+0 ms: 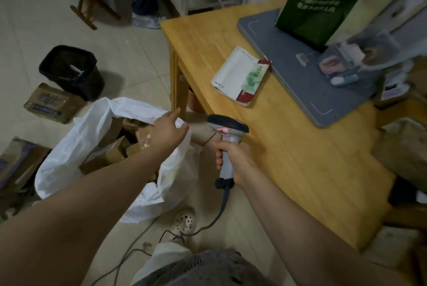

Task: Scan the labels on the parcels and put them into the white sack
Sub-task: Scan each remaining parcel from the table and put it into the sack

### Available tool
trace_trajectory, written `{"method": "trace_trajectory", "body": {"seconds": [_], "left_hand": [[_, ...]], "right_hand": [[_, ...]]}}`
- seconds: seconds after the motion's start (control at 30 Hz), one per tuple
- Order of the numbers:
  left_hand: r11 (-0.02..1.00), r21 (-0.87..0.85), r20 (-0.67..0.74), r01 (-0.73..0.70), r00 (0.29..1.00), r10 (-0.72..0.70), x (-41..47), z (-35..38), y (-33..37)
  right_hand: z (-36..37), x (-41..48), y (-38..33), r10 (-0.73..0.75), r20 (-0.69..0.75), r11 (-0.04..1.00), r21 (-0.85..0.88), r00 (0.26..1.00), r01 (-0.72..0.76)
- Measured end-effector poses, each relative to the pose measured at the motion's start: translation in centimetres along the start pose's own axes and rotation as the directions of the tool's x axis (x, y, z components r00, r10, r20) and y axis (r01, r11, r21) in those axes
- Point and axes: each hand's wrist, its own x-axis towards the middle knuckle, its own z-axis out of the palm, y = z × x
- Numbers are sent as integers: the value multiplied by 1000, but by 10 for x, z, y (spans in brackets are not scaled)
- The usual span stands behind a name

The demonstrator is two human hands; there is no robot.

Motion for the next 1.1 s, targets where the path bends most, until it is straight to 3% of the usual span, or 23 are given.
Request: {"method": "trace_trajectory", "body": {"seconds": [0.1, 0.33, 0.53, 0.67, 0.73, 0.8, 0.9, 1.0, 1.1], "left_hand": [[968, 69, 65, -239, 970, 235, -5, 13, 47], [821, 170, 232, -545, 832, 504, -46, 66, 153], [588, -13, 399, -809, 535, 745, -123, 131, 255], [406, -189, 420, -894, 300, 856, -195, 172, 318], [381, -228, 486, -896, 234, 842, -230, 191, 344], [409, -211, 593, -888, 216, 776, -261, 210, 361], [450, -17, 739, -893, 292, 608, -299, 239, 368], [408, 199, 767, -891, 401, 501, -329, 258, 364], [463, 177, 748, -868, 425, 511, -346, 269, 366]], "right_hand": [[-27, -11, -7, -68, -65, 992, 105, 996, 75], [-116, -75, -13, -216, -356, 894, 302, 909, 331], [-209, -160, 12, -271, -589, 727, 394, 762, 563], [-262, -214, 43, -247, -718, 603, 412, 651, 683], [-285, -236, 61, -183, -770, 553, 433, 611, 712], [-305, -253, 81, -118, -809, 513, 446, 575, 733], [-326, -271, 111, -42, -837, 469, 465, 545, 750], [-343, -282, 137, 16, -841, 434, 493, 540, 754], [-356, -287, 155, 29, -850, 433, 485, 526, 760]]}}
